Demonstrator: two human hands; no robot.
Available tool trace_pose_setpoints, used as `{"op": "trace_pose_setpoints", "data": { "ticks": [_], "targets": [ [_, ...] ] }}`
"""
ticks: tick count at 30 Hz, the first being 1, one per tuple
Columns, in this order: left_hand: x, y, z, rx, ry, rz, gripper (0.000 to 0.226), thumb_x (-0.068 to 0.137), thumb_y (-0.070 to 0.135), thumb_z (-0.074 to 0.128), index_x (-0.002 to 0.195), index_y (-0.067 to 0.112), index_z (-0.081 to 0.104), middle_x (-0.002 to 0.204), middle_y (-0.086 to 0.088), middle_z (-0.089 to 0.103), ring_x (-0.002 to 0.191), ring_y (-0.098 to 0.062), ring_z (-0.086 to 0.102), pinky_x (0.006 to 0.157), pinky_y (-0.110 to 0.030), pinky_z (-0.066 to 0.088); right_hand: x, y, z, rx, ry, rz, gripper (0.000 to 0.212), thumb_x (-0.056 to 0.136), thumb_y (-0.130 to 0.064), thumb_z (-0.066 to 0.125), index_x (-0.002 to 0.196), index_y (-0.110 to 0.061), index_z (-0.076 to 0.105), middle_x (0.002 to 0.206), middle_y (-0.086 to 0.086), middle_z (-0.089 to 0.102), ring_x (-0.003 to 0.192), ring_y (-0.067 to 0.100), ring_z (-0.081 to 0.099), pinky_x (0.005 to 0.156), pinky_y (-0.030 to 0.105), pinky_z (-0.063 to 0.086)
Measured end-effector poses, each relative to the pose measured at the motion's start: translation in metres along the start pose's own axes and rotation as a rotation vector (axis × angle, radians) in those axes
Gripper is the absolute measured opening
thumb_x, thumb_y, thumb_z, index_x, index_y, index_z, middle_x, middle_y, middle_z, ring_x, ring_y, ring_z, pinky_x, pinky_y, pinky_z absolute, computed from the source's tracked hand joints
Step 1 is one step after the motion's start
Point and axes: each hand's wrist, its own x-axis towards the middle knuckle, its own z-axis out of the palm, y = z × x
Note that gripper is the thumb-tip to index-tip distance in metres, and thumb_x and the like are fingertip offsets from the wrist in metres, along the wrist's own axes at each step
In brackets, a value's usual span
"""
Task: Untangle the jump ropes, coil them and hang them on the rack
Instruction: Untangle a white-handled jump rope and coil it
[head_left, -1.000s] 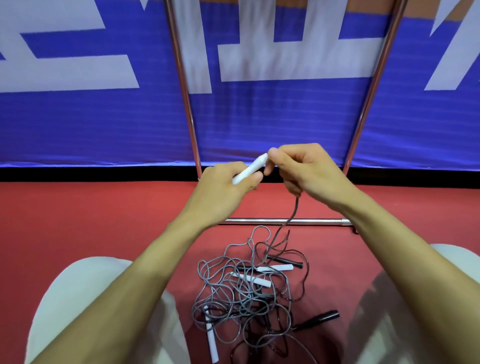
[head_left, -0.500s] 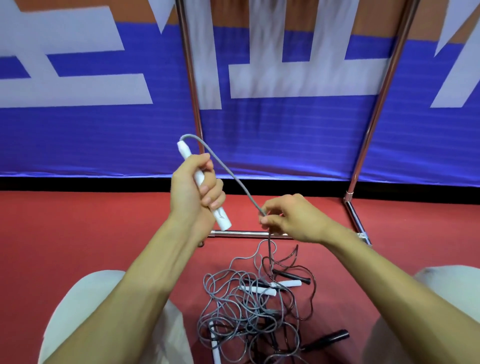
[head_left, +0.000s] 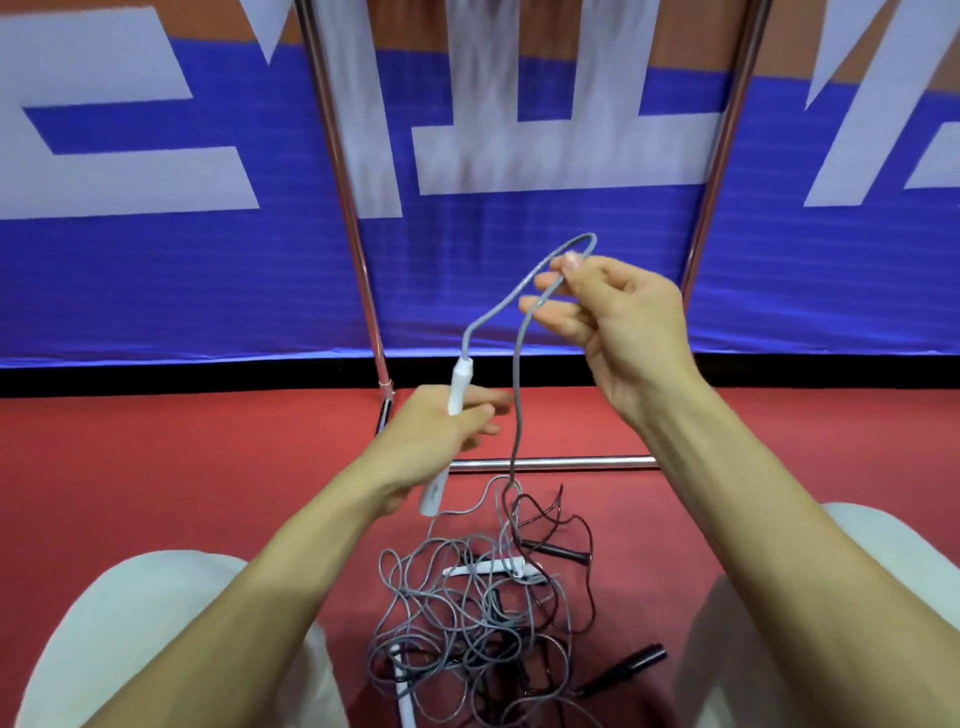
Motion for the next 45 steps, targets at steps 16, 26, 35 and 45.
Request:
{"op": "trace_pose_setpoints", "data": {
  "ticks": [16,26,35,45],
  "targets": [
    [-0.011,0.021,0.015,-0.556,0.201,0.101,0.019,0.102,0.013,0.044,0.091,0.007,0.058,0.076,-0.006,0.072,0.082,-0.029,0.074,0.072,-0.032,0.061,0.01,0.034,-0.02,-0.346,-0.092,0.221,0.021,0.1,-0.014,0.046,0.086,-0.007,0.061,0.079,0.009,0.066,0.063,0.022,0.068,0.06,0.025,0.058],
    [-0.017,0.034,-0.033,-1.211,0.296,0.204,0.014,0.103,0.011,0.044,0.101,0.004,0.055,0.09,-0.011,0.073,0.089,-0.028,0.073,0.075,-0.036,0.061,-0.005,0.083,-0.013,-1.271,-0.701,0.179,0.021,0.092,-0.005,0.051,0.082,-0.02,0.062,0.076,-0.01,0.062,0.072,0.008,0.058,0.073,0.022,0.045],
    [-0.011,0.014,-0.029,-0.725,0.477,0.115,0.021,0.104,0.026,0.043,0.112,0.014,0.059,0.118,-0.011,0.064,0.093,-0.023,0.073,0.085,-0.037,0.059,0.002,0.058,-0.009,-0.478,-0.173,0.225,0.009,0.099,-0.003,0.045,0.096,-0.002,0.054,0.075,0.017,0.061,0.053,0.024,0.068,0.051,0.032,0.058],
    [-0.01,0.002,0.01,-0.164,-0.028,0.001,0.023,0.102,0.019,0.046,0.107,0.021,0.068,0.108,-0.005,0.074,0.1,-0.015,0.07,0.088,-0.025,0.052,0.003,0.02,-0.008,0.121,-0.017,0.154,0.011,0.098,-0.004,0.047,0.089,-0.003,0.053,0.073,0.012,0.064,0.063,0.022,0.071,0.053,0.025,0.056]
  ]
}}
